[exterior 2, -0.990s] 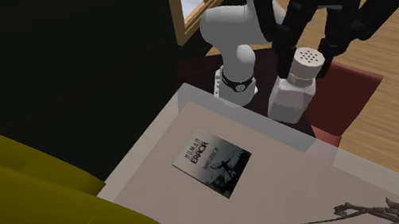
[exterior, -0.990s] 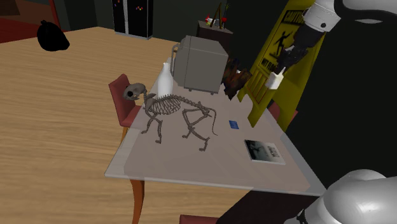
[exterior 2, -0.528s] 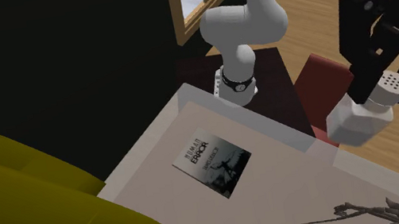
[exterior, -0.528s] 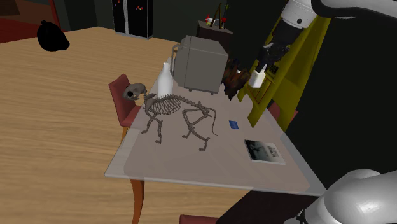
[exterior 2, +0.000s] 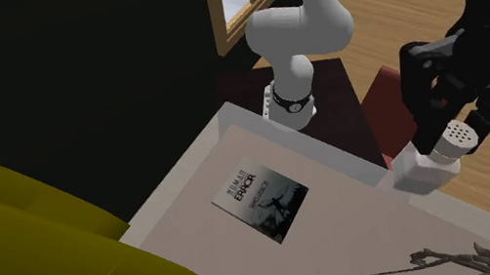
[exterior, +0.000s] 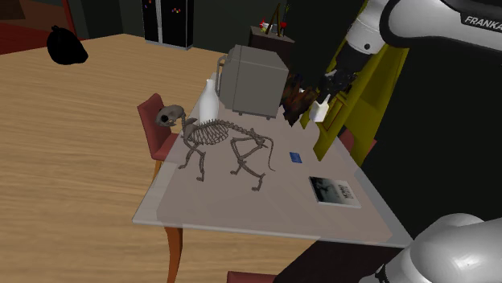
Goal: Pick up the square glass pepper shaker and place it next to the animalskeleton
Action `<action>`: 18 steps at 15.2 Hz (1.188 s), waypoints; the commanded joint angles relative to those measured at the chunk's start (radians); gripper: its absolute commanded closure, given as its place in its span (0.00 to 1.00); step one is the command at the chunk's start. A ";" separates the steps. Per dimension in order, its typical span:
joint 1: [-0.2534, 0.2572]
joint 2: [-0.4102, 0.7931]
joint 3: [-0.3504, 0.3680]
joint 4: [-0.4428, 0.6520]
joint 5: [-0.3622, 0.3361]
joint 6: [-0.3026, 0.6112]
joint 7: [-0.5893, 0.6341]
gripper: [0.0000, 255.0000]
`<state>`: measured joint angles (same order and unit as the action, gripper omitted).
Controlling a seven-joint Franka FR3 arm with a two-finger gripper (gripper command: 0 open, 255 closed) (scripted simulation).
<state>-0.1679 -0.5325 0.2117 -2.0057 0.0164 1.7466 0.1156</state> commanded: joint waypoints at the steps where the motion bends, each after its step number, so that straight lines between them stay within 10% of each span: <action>1: 0.002 -0.009 0.001 -0.035 0.002 0.027 0.001 1.00; 18: 0.013 -0.053 0.011 -0.299 0.013 0.246 0.011 1.00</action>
<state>-0.1563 -0.5830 0.2214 -2.2873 0.0287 1.9778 0.1245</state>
